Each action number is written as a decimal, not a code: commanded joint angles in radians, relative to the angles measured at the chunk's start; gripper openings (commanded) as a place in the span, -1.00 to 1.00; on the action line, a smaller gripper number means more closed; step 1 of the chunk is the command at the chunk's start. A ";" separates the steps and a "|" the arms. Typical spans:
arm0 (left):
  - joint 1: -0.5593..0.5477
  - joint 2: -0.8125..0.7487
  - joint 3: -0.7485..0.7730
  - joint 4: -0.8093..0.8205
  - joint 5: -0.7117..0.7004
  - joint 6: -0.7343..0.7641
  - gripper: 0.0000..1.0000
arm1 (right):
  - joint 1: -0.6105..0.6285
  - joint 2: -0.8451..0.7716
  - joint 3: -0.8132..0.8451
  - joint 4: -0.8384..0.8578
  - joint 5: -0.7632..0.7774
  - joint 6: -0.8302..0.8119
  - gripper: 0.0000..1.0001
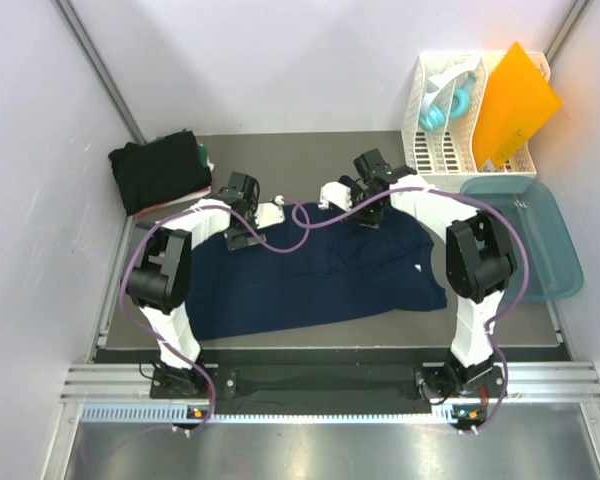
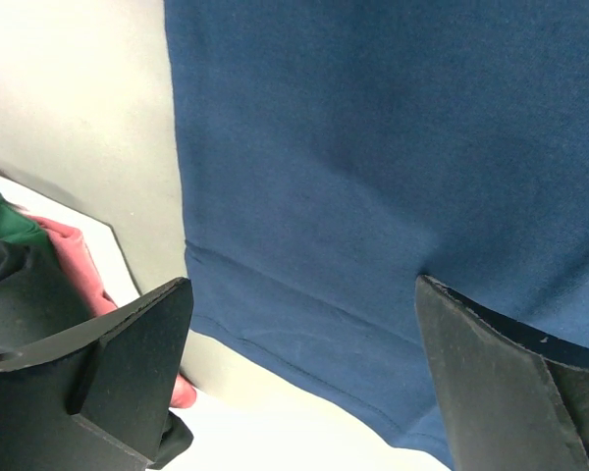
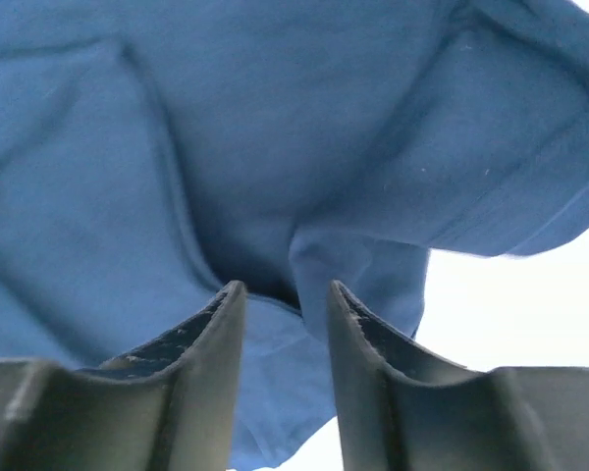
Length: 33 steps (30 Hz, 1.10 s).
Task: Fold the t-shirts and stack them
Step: Grap the side of the flattened tshirt furthest away from the robot with both arms
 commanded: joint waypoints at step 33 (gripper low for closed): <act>-0.028 -0.069 0.040 -0.034 -0.044 0.041 0.98 | -0.226 0.271 0.418 0.050 -0.223 0.323 0.14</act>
